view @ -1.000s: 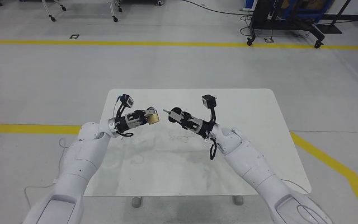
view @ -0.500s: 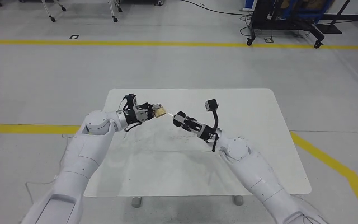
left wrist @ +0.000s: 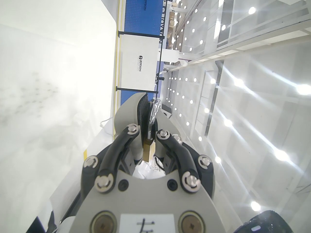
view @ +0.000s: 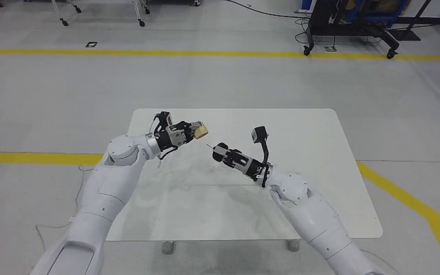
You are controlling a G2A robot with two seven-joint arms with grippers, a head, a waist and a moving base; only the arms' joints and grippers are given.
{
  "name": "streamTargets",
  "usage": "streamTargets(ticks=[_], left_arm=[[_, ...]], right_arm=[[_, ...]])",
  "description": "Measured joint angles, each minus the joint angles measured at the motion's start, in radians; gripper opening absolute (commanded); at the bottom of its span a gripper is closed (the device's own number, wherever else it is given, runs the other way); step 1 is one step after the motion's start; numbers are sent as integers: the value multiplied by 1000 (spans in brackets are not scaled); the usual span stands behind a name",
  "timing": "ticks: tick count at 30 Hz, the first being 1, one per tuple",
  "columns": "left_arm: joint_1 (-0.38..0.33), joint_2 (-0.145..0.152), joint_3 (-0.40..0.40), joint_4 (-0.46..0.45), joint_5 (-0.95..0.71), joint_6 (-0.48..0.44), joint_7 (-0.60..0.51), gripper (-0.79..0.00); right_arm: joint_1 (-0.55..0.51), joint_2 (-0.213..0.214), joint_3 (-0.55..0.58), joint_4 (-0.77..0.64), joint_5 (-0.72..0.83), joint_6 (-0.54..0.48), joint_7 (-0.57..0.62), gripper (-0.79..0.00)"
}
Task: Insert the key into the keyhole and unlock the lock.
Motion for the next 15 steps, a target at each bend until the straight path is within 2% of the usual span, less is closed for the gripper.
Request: streamTargets(ticks=[7,10,15], left_arm=[[5,0,10,-18,59,38,69,-785],[6,1,6,-23,73,45,93,-785],[14,4,-4,-32,101,29,140,-785]], right_arm=[[15,-20,-37,-17,54,270,-129,-785],[6,-27,-47,-53,57,321,-183,-785],[-6,-33,-45,-90,67,343,-241,-785]])
